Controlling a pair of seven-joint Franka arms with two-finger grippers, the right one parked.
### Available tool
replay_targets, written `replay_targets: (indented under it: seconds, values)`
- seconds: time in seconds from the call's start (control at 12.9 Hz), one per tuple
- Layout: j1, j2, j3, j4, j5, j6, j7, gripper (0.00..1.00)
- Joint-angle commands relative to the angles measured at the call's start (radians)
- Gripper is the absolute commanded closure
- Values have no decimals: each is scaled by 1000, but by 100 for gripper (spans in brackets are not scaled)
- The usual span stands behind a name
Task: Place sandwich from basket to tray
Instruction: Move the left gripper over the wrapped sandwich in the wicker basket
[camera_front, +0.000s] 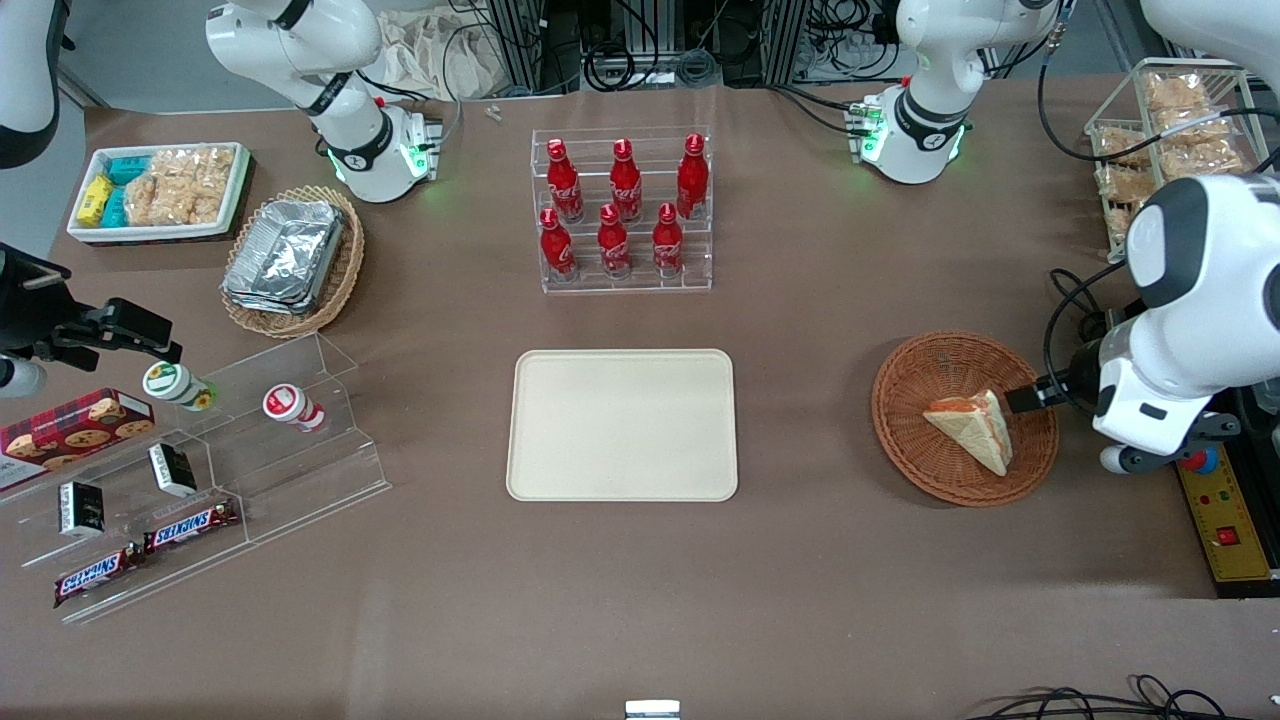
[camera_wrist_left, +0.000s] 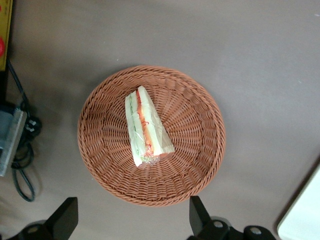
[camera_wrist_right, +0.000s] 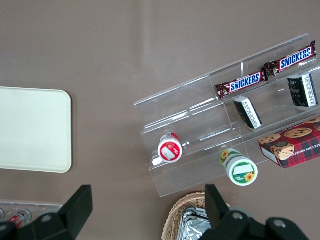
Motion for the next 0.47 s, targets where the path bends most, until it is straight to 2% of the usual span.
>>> replay_targets:
  seconds: [0.0, 0.39]
  values:
    - [13, -25, 2, -135, 1, 149, -59, 0]
    - [45, 1, 8, -332, 3, 431, -202, 0]
